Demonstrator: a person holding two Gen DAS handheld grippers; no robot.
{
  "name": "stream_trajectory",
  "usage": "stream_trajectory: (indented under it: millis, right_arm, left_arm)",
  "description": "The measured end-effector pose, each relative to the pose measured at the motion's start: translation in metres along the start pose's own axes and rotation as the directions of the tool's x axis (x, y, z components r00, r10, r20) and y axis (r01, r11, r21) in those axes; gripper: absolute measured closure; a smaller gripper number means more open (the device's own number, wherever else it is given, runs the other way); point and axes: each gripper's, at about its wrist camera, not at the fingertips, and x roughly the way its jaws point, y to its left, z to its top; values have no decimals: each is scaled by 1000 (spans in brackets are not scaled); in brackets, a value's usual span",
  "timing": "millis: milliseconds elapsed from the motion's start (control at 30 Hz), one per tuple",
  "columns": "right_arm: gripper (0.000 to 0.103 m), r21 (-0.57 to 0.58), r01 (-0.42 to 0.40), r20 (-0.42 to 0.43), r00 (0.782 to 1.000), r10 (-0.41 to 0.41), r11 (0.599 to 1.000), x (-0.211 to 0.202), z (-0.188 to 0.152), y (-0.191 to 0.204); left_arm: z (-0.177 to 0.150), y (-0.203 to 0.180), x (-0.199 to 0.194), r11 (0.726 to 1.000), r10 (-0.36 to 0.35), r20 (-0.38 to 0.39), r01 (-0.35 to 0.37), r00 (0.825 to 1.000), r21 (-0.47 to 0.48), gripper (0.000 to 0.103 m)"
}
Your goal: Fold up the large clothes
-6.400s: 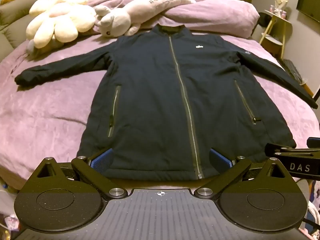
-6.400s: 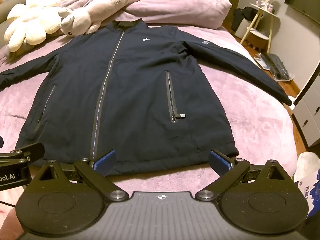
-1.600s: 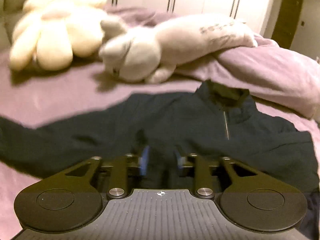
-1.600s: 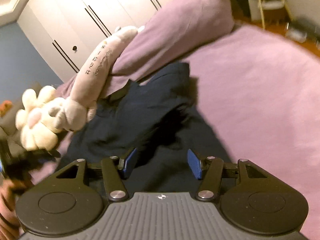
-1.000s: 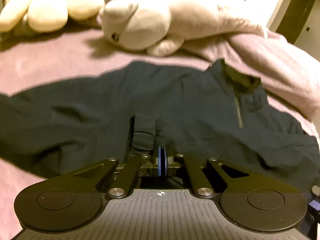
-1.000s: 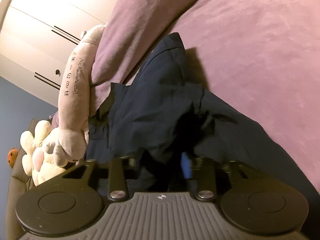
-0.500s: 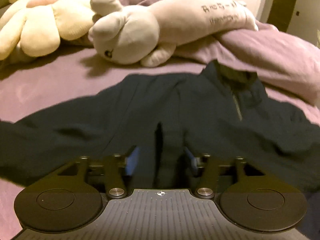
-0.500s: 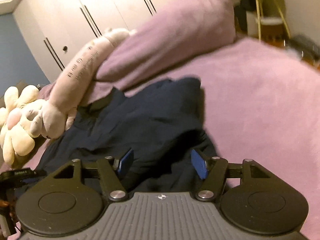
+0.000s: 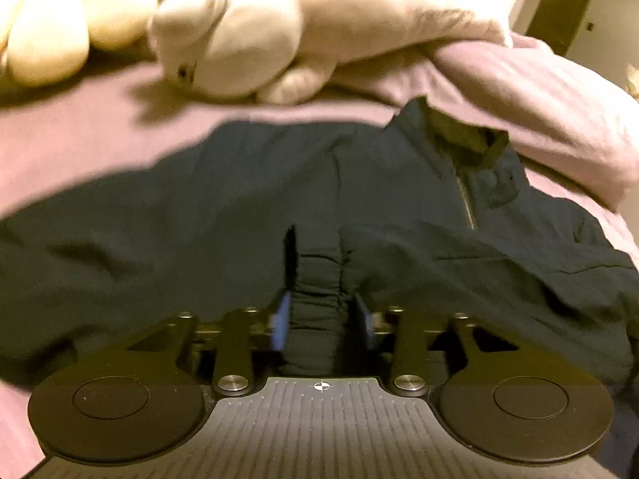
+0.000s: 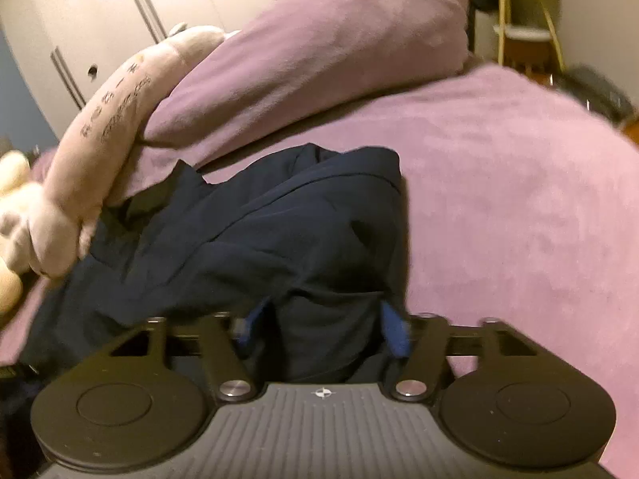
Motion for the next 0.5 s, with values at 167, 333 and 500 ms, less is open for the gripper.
stream_trajectory:
  millis: [167,333,500]
  right_arm:
    - [79,-99,9,78,997,-2,995,-13,-2,12]
    - [78,-138,-23,74,997,34,990,-9,0,26]
    - [74,-176,36,99,995,-19,984,-25,-8,36]
  left_arm:
    - [10,-4,-22,995,69,155,-79,985,63,93]
    - [20,1,-26,981,166,200,-182,966,62,93]
    - [10,12,-21,964,254,130,-262,958,48,86]
